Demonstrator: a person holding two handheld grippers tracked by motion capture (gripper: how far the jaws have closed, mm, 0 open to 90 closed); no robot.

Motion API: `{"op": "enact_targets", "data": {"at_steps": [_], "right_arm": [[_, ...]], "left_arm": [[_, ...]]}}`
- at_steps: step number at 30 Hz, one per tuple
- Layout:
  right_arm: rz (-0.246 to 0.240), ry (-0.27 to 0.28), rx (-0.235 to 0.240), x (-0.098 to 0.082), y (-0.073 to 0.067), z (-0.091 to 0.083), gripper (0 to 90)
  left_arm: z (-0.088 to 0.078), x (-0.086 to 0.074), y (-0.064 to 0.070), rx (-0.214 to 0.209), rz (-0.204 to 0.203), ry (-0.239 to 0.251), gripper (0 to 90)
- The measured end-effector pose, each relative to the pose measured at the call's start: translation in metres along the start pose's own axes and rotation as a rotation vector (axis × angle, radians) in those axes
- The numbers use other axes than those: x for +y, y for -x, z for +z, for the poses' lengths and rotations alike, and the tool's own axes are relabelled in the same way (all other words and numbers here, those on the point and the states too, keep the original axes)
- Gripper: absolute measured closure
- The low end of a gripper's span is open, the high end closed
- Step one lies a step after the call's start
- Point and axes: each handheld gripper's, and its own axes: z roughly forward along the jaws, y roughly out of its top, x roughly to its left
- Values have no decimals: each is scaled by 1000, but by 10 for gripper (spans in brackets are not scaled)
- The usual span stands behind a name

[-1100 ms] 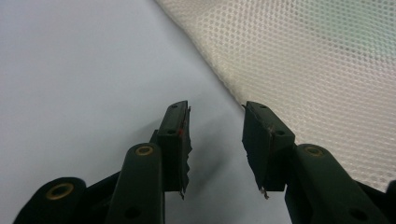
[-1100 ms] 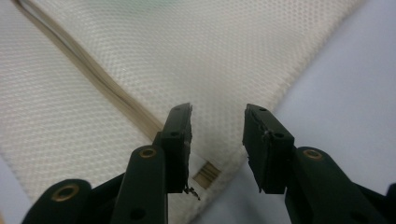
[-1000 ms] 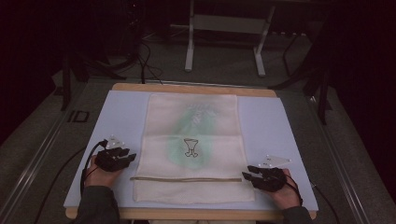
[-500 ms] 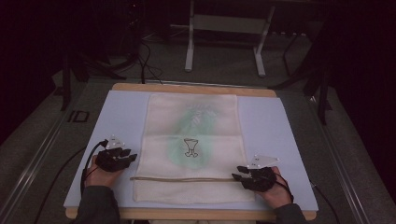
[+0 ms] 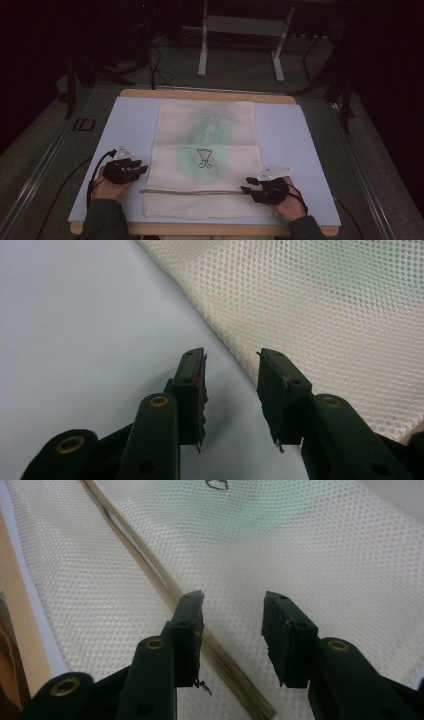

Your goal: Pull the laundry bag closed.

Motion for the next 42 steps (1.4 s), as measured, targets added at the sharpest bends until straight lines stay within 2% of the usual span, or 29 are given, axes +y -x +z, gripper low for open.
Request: {"op": "enact_targets", "data": {"at_steps": [8,29,42], "right_arm": [[-38,-13,19,12,-9,9,603],[-159,-30,110,48,-40,40,601],[-193,-31,144,61,-52,54,603]], "left_arm": [[-1,0,0,0,2,1,631],[-1,0,1,-18,3,3,652],[-1,0,1,-22,4,4,652]]}}
